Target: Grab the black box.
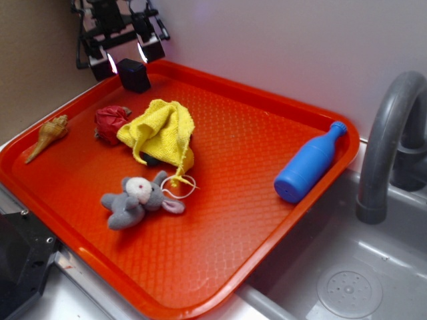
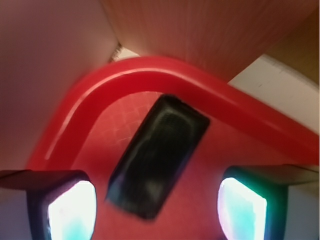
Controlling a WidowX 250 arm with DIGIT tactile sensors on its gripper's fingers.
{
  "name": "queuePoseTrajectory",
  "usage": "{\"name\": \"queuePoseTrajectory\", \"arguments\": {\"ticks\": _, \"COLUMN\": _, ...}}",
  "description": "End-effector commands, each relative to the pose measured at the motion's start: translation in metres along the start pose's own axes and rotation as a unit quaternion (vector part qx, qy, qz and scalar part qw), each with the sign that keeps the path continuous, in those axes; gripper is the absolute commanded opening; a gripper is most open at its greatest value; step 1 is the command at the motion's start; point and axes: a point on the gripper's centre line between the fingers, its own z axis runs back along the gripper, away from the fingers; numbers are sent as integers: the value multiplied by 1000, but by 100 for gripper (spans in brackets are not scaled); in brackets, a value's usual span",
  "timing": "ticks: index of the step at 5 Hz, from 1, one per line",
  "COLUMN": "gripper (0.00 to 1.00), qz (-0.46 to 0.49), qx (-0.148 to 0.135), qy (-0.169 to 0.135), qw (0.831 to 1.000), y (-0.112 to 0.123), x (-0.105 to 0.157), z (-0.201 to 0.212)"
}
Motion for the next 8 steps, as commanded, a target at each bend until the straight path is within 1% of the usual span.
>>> {"name": "queuePoseTrajectory", "arguments": {"ticks": 1, "gripper": 100, "qz": 11, "qx": -14, "qy": -9, "qw": 1000, "y": -26, "x": 22, "z": -21}}
{"name": "queuePoseTrajectory", "arguments": {"ticks": 2, "gripper": 10, "qz": 4, "qx": -13, "qy": -15, "qw": 1000, "y": -29, "x": 22, "z": -25}}
{"name": "queuePoseTrajectory", "arguments": {"ticks": 3, "gripper": 0, "qz": -7, "qx": 0, "qy": -10, "qw": 1000, "y": -27, "x": 23, "z": -29}}
{"name": "queuePoseTrajectory", "arguments": {"ticks": 4, "gripper": 0, "qz": -31, "qx": 7, "qy": -16, "qw": 999, "y": -23, "x": 17, "z": -20}}
{"name": "queuePoseTrajectory", "arguments": {"ticks": 5, "gripper": 0, "qz": -76, "qx": -6, "qy": -26, "qw": 997, "y": -14, "x": 4, "z": 6}}
{"name": "queuePoseTrajectory", "arguments": {"ticks": 6, "gripper": 0, "qz": -155, "qx": -21, "qy": -39, "qw": 987, "y": -3, "x": -22, "z": 45}}
{"name": "queuePoseTrajectory", "arguments": {"ticks": 7, "gripper": 0, "qz": -277, "qx": -31, "qy": -29, "qw": 960, "y": 5, "x": -67, "z": 99}}
{"name": "queuePoseTrajectory", "arguments": {"ticks": 8, "gripper": 0, "qz": -393, "qx": -44, "qy": -25, "qw": 918, "y": -1, "x": -100, "z": 128}}
